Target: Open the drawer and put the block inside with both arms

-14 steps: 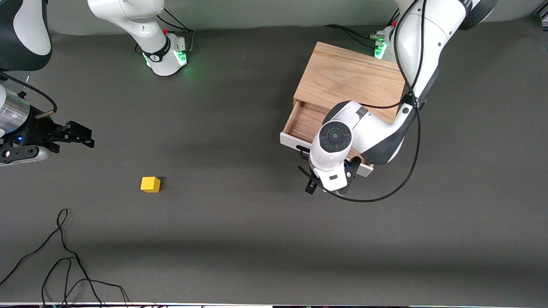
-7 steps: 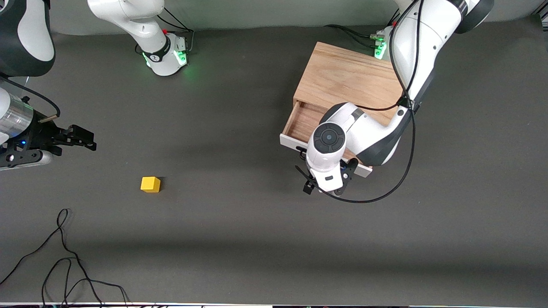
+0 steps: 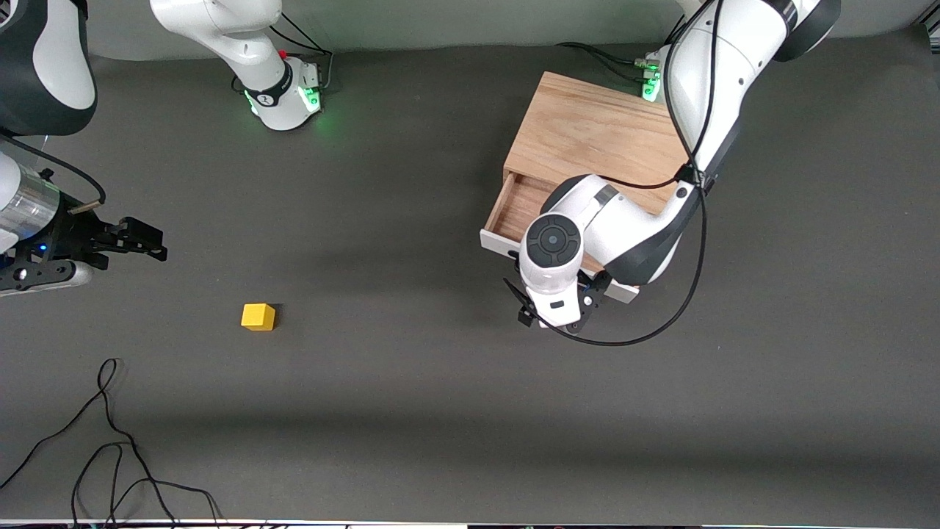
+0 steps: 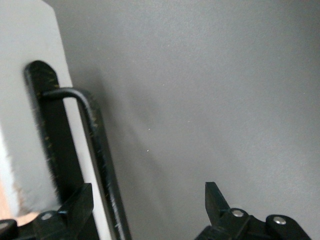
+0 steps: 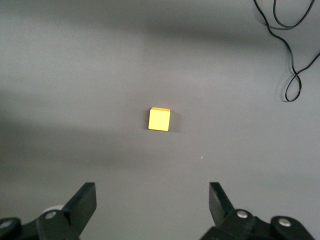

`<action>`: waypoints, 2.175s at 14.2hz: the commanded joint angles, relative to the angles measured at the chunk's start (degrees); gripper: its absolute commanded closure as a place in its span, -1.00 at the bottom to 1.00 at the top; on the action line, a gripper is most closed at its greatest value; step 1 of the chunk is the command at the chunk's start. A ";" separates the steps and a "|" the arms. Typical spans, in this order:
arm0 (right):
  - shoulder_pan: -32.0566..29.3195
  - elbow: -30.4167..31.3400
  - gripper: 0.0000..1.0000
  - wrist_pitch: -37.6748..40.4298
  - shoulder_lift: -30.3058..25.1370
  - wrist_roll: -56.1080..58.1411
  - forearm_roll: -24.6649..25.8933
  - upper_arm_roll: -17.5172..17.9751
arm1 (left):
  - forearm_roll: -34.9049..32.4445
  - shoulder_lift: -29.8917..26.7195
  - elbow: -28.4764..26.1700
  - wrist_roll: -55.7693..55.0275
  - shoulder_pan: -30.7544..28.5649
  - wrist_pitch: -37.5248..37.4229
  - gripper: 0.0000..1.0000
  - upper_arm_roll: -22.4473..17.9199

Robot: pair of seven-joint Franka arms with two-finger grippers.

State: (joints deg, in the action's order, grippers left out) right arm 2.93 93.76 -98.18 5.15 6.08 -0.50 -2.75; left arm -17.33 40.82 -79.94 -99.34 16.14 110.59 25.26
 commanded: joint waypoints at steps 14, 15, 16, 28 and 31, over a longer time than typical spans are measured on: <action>0.06 1.59 -1.00 -5.86 2.67 0.51 -1.26 -0.42 | 11.35 -24.36 9.75 38.28 -15.86 -38.07 -1.00 1.73; 0.06 3.43 -1.00 -8.31 2.67 0.51 -1.26 -0.51 | 11.53 -27.00 6.76 43.82 -18.49 -38.17 -1.00 1.73; 0.06 5.89 -1.00 -11.21 2.58 0.51 -1.26 -0.59 | 12.31 -29.11 4.90 48.84 -20.34 -38.17 -1.00 1.38; 1.63 20.32 -1.00 -42.51 18.30 0.95 -6.88 -0.77 | 14.34 -45.83 -19.02 92.54 -35.83 -28.07 -1.00 -1.69; 2.61 21.90 -1.00 -45.25 21.20 0.95 -6.62 -0.86 | 14.79 -45.66 -18.85 98.44 -35.74 -25.00 -1.00 -3.11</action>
State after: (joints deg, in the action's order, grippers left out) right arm 4.72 114.64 -141.76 25.74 6.08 -5.92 -3.20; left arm -3.58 -2.18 -96.20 -5.39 -18.92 82.44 22.76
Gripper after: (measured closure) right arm 0.000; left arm 0.000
